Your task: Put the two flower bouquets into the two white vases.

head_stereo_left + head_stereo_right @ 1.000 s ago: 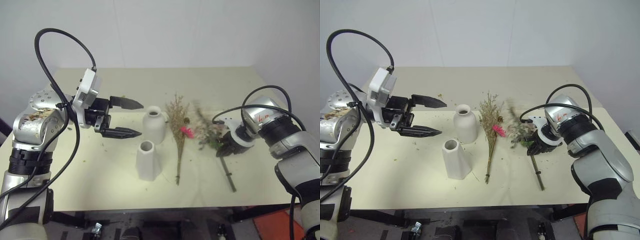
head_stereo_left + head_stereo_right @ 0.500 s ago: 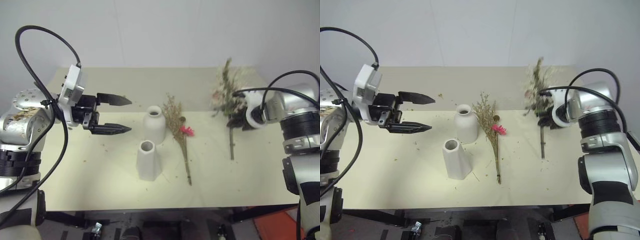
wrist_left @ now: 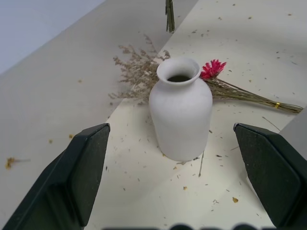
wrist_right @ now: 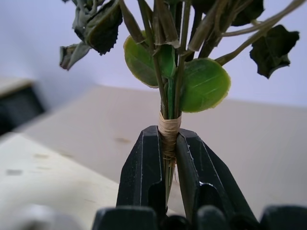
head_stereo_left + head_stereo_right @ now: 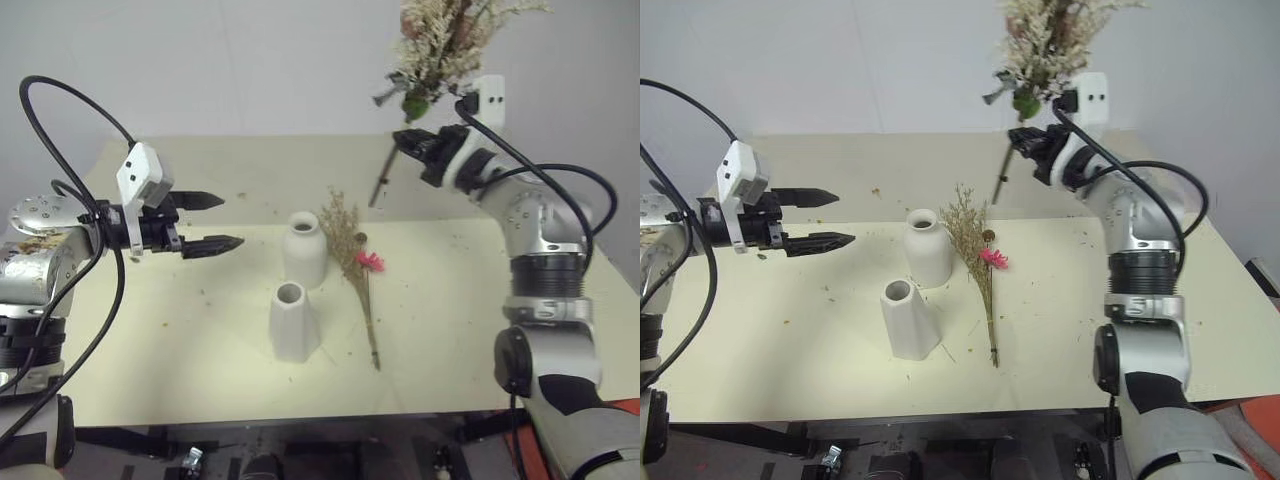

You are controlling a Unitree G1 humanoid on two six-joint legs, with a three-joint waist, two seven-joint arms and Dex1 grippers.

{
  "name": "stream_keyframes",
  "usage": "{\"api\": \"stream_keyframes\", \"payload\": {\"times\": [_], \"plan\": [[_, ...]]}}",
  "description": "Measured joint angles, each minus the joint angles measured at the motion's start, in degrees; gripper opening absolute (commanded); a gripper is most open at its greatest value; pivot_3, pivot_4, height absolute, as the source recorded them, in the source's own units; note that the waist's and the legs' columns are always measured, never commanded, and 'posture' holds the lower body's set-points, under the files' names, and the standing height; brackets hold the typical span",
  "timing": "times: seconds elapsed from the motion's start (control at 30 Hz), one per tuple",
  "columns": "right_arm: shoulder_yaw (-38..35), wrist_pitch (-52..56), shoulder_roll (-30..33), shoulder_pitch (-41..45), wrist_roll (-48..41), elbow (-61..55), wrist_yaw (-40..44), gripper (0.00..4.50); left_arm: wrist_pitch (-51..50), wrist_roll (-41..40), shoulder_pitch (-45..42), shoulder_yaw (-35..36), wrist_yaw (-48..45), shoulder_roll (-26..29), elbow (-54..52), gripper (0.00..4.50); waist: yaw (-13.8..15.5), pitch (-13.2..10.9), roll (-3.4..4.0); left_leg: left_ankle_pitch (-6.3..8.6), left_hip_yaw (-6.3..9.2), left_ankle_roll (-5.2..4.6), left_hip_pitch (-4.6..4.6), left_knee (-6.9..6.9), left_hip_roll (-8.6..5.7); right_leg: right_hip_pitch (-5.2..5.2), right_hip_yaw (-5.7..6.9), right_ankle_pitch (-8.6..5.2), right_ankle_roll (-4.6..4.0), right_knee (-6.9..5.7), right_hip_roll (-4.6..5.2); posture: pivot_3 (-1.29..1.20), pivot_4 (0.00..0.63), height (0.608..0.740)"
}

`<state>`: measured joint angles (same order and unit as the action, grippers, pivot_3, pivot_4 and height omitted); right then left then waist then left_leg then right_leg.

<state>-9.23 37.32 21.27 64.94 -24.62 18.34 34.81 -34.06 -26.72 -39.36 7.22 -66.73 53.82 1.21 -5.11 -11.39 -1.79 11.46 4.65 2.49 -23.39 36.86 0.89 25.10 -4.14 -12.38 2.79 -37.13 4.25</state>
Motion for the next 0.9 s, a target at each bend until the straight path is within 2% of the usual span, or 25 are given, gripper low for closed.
{"api": "stream_keyframes", "payload": {"times": [0.27,0.9], "plan": [[3.23,-3.26,-4.34,0.12,-1.42,-3.16,5.13,0.21,-3.95,-3.13,5.18,5.42,2.71,1.19,-5.48,4.5,-0.12,0.0,0.0,-0.01,0.02,0.02,0.09,0.02,0.01,-0.04,0.02,0.02,-0.02,-0.07,-0.01,0.0,0.15,0.74],[10.98,-6.3,-5.12,0.08,1.05,-3.12,12.85,0.21,-6.12,-7.4,7.37,7.31,3.17,2.27,-9.23,4.5,-0.35,0.0,0.0,-0.01,0.02,0.02,0.09,0.01,0.01,-0.03,0.01,0.03,-0.03,-0.05,-0.02,0.0,0.15,0.74]]}}
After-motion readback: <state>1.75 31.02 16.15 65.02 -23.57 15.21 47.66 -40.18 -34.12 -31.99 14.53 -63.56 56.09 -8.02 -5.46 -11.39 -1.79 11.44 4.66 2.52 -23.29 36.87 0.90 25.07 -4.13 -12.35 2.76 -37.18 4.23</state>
